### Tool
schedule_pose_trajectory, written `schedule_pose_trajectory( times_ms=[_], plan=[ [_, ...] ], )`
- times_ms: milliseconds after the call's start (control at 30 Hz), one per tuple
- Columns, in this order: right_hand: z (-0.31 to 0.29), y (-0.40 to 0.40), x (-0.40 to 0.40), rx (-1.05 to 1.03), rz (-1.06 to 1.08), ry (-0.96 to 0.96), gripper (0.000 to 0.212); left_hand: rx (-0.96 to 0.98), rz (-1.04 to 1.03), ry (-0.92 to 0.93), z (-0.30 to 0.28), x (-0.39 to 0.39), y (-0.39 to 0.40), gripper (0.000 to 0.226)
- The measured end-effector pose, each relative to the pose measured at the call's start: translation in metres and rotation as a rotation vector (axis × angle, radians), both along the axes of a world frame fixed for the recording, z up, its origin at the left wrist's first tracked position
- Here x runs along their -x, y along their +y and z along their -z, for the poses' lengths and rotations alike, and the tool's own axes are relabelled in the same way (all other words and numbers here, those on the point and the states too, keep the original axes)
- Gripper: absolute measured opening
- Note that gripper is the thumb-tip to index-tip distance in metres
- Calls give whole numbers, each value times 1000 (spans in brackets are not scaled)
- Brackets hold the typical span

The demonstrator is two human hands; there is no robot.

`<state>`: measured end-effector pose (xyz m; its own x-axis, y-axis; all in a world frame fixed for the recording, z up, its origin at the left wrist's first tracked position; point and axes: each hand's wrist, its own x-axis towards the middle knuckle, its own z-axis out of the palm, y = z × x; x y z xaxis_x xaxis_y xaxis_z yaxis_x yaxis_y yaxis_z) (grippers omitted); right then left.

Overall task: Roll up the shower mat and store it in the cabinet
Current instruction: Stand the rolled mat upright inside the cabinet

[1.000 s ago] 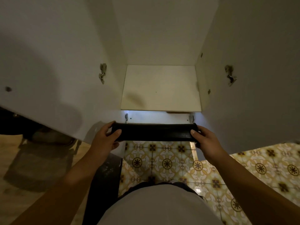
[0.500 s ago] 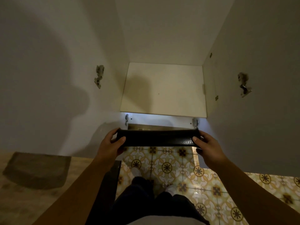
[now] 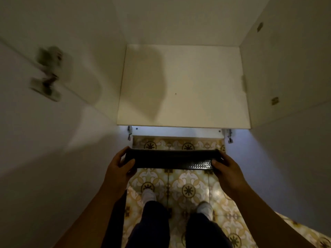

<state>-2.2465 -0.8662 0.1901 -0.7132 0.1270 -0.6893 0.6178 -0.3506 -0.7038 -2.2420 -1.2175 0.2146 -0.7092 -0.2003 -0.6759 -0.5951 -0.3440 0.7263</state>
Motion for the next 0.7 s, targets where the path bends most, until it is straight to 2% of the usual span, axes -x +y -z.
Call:
schedule_pose_trajectory(
  times_ms=[100, 233, 333, 433, 500, 600, 700],
  plan=[
    [93, -1, 32, 21, 19, 15, 40, -11, -43, -11, 93, 16, 3, 44],
    [217, 2, 77, -39, -37, 107, 38, -38, -84, 9, 216, 42, 10, 44],
    [291, 5, 105, -1, -85, 177, 41, -62, -100, 74, 283, 63, 12, 47],
    [352, 2, 134, 66, -53, 177, 54, -68, -66, 124, 326, 80, 9, 58],
    [382, -8, 154, 112, -37, 164, 54, -107, -33, 143, 345, 84, 2, 61],
    [411, -36, 184, 235, -53, 182, 45, -53, 58, 173, 369, 81, -16, 65],
    [425, -73, 208, 292, -143, 240, 34, 82, 97, 170, 392, 68, -36, 67]
  ],
)
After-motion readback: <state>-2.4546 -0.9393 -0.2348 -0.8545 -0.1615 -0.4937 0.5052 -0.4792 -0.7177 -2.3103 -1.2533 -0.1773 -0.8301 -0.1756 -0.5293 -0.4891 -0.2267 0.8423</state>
